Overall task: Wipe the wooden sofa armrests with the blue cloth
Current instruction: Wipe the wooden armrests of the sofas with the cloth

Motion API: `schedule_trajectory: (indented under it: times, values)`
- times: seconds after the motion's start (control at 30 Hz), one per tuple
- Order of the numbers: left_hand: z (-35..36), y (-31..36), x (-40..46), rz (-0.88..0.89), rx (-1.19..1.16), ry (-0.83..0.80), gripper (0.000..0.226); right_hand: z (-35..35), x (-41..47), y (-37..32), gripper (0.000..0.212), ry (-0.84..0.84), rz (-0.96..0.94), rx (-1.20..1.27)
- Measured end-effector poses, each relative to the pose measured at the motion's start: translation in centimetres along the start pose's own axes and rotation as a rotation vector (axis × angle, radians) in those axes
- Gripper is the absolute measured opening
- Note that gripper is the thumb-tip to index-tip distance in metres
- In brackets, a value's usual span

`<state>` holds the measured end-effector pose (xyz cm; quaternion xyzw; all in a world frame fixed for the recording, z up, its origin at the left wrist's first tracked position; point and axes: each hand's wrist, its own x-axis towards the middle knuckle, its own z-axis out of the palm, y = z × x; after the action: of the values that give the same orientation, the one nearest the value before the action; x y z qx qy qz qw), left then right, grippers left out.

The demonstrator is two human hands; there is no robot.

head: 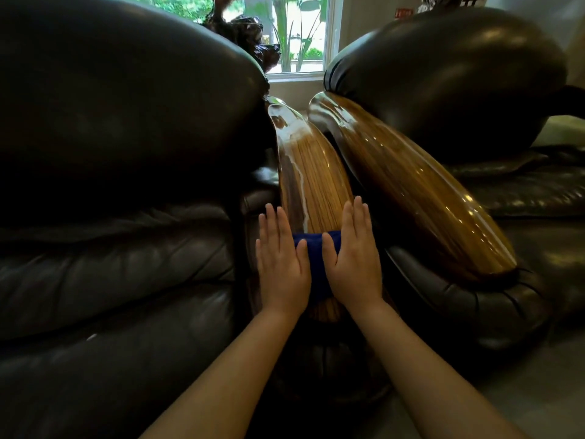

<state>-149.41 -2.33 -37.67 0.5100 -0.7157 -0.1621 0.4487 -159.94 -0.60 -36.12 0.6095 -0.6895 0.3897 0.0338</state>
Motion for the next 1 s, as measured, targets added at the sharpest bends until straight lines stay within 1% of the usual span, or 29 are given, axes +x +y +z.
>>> schedule_trajectory:
  times: [0.07, 0.17, 0.23, 0.3, 0.37, 0.5, 0.67, 0.87, 1.0]
  values:
    - [-0.5, 0.1, 1.8, -0.012, 0.088, -0.063, 0.057, -0.5, 1.3, -0.3, 0.067, -0.057, 0.022, -0.04]
    - [-1.4, -0.2, 1.8, 0.033, 0.173, -0.097, 0.061, -0.9, 0.3, -0.5, 0.066, -0.048, 0.058, -0.162]
    - [-1.6, -0.4, 0.9, 0.094, 0.13, -0.108, 0.059, -0.8, -0.4, -0.7, 0.062, -0.117, 0.068, -0.099]
    - [-1.3, -0.5, 0.2, 0.092, 0.047, -0.152, 0.057, -0.5, -0.3, -0.7, 0.058, -0.182, 0.064, -0.06]
    - [-0.9, -0.7, 0.6, 0.052, -0.003, -0.152, 0.055, -0.1, 0.5, -0.6, 0.059, -0.167, 0.022, -0.095]
    - [-0.5, -0.7, 2.6, 0.06, 0.015, -0.113, 0.056, 0.6, 2.0, -0.2, 0.063, -0.133, -0.031, -0.11]
    - [-0.2, -0.7, 5.8, 0.052, 0.05, -0.115, 0.058, 1.4, 5.3, 0.0, 0.065, -0.148, -0.062, -0.131]
    - [0.5, -1.0, 9.9, 0.014, 0.037, -0.132, 0.058, 2.3, 9.8, 0.3, 0.069, -0.166, -0.106, -0.149]
    - [0.9, -1.2, 13.1, 0.01, 0.061, -0.124, 0.058, 3.0, 13.2, 0.5, 0.064, -0.164, -0.117, -0.165]
